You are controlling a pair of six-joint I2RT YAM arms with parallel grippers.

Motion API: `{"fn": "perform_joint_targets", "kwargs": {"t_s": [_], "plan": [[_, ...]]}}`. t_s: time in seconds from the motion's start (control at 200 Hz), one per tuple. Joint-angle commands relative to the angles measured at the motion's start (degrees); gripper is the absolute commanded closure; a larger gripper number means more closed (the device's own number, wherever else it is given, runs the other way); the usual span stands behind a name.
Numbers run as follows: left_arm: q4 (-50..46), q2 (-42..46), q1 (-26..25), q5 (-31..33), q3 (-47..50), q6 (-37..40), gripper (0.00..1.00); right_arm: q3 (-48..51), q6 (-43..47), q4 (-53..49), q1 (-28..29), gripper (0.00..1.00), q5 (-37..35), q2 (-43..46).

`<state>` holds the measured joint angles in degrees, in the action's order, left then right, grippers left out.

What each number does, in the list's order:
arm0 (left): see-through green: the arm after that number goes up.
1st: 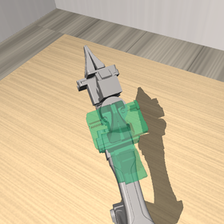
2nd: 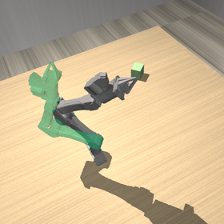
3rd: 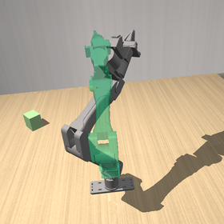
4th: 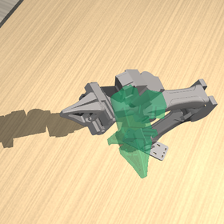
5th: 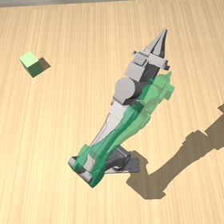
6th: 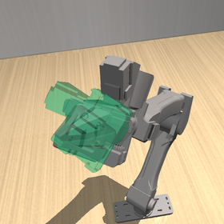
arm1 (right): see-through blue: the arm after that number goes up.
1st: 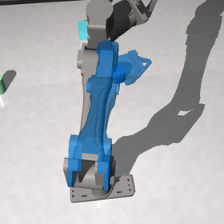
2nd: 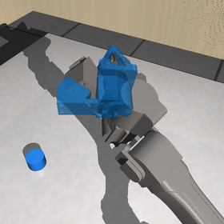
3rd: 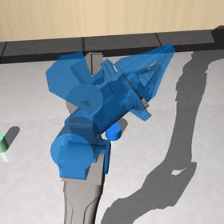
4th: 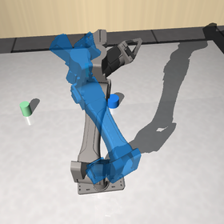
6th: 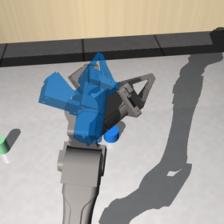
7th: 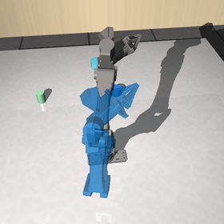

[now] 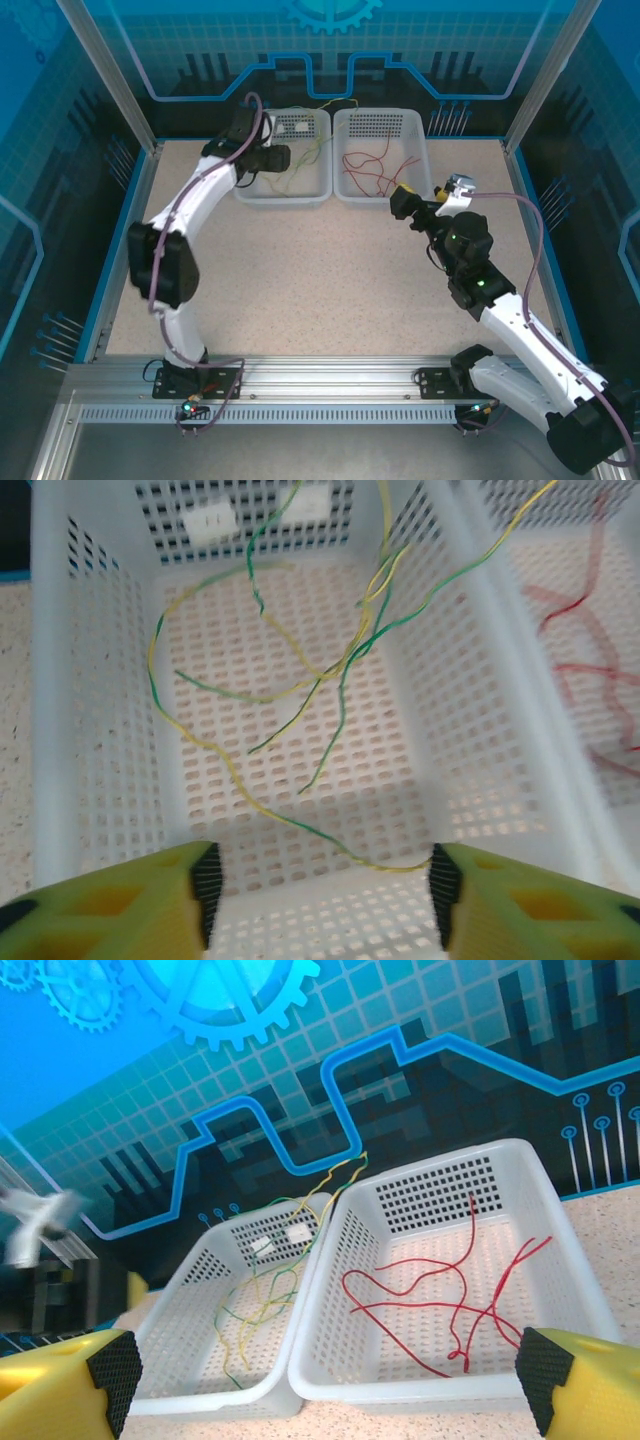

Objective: Untangle the cables

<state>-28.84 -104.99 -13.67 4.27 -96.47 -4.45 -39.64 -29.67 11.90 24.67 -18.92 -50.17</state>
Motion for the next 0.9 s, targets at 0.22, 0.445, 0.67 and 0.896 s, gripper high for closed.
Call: {"fn": "perform_joint_targets", "kwargs": {"t_s": [0.22, 0.445, 0.67, 0.896], "plan": [[45.4, 30.1, -4.8, -4.3, 43.6, 2.2, 0.09, 0.0, 8.7, -2.0, -1.7, 0.0, -2.9, 0.3], [75.7, 46.4, -4.9, 5.5, 73.0, 5.6, 0.01, 2.3, 19.4, 2.7, -3.0, 0.0, -15.4, -4.6], [76.5, 50.9, -3.4, 25.8, 83.7, 10.0, 0.01, 4.4, 20.0, 1.4, -8.7, 0.0, -18.1, -15.0], [68.8, 43.2, 4.7, 26.0, 81.1, 4.3, 0.01, 4.9, 20.3, 6.7, -10.2, 0.0, -20.2, -25.4]]}}
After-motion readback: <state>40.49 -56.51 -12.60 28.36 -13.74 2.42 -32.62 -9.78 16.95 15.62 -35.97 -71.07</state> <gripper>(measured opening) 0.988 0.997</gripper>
